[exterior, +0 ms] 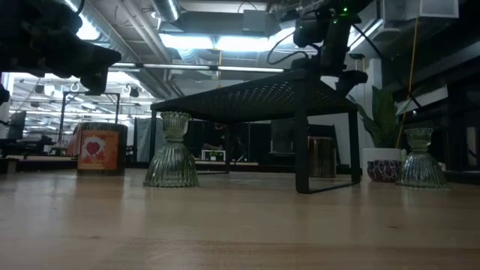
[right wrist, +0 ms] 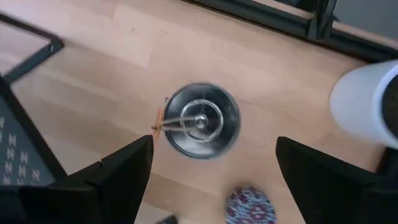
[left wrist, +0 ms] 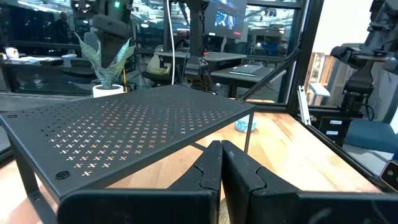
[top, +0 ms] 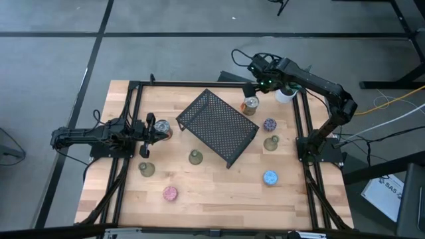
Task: Pick & Place candle stick holders
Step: Put the left brown scented candle on the shelf
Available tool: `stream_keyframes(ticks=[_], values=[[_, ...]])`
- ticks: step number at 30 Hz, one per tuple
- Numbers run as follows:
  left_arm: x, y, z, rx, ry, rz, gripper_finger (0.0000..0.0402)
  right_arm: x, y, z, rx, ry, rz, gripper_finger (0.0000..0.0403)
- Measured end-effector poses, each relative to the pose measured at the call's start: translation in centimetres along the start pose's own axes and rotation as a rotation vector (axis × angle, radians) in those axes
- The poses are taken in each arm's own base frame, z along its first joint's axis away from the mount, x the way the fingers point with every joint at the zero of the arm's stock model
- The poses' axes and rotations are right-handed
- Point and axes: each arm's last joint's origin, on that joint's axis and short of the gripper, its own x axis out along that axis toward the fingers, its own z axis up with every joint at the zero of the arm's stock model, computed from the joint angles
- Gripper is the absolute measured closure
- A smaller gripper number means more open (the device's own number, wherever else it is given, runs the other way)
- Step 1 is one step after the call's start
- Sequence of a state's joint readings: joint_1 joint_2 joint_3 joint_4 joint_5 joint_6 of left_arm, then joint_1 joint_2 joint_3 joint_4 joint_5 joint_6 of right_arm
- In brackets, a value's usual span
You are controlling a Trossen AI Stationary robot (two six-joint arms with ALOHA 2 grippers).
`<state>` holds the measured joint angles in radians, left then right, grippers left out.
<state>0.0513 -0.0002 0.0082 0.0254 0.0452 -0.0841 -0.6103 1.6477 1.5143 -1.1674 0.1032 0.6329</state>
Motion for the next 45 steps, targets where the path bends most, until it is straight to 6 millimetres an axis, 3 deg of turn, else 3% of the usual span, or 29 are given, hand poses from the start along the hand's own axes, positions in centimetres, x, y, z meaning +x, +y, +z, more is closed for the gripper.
stream_keyframes(ticks=[20,28,45], values=[[0.0,0.0,0.0,0.0,0.0,0.0,0.04,1.0,0.6,0.3,0.155,-0.014,-0.021,0.0032],[0.0,0.0,0.0,0.0,0.0,0.0,0.04,3.0,1.3,0.2,0.176,0.072,-0.035,0.0026],[0.0,0.0,0.0,0.0,0.0,0.0,0.04,5.3,1.7,0.7,0.167,0.1,-0.073,0.0026]])
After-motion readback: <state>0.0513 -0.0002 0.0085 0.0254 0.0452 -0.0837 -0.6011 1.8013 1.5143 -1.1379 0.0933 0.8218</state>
